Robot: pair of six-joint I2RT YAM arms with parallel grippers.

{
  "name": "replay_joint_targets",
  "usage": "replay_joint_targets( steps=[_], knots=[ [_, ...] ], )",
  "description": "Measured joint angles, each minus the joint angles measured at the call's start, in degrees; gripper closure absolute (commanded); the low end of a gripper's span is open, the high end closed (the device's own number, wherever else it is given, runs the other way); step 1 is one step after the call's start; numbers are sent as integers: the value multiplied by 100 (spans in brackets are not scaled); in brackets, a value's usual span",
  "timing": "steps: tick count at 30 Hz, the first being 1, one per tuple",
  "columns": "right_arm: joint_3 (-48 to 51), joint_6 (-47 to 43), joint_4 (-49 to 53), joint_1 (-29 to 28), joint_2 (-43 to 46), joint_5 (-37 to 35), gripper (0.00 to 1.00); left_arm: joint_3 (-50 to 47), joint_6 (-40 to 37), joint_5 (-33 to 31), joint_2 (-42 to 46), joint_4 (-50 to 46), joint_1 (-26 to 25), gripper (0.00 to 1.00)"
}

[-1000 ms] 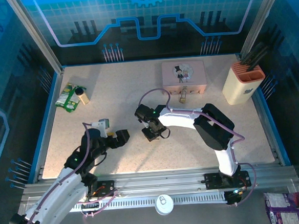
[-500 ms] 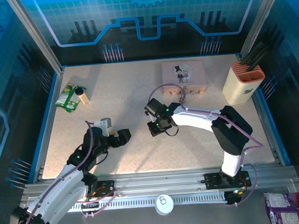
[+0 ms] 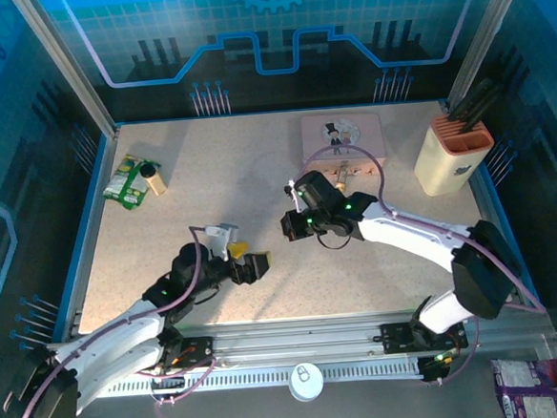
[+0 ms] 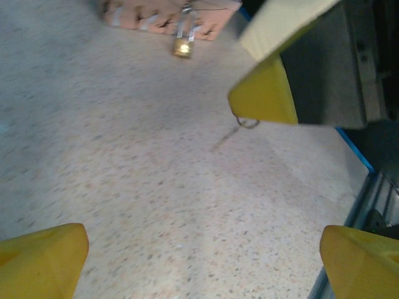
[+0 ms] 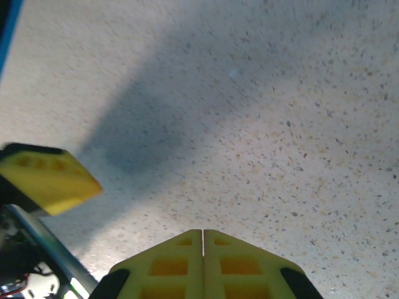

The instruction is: Unlock the padlock with the key

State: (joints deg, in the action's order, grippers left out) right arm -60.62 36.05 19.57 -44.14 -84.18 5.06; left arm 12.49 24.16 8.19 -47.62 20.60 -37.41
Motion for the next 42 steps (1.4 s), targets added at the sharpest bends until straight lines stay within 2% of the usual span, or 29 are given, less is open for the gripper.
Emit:
replay_joint_targets(
  steps=[3, 10, 15, 19, 27, 42],
  knots=[
    [46, 87, -76, 9, 400, 31, 100, 0, -326, 4, -398, 592, -168, 7],
    [247, 299, -105, 31, 1141, 149, 100, 17, -1029, 81, -1213, 1976, -221, 25],
    [433, 433, -101, 28, 1521, 146, 100, 70, -1563, 540, -1648, 2800, -219, 27],
    [531, 520, -111, 15, 1733, 146, 100, 74, -1899, 955, -1853, 3386, -221, 35],
    [697, 660, -131, -146, 2046, 144, 100, 232, -2199, 1338, -2050, 3917, -221, 51],
    [732, 748, -125, -400, 2236, 92, 100, 557, -2243, 1709, -2398, 4186, -221, 62]
  ],
)
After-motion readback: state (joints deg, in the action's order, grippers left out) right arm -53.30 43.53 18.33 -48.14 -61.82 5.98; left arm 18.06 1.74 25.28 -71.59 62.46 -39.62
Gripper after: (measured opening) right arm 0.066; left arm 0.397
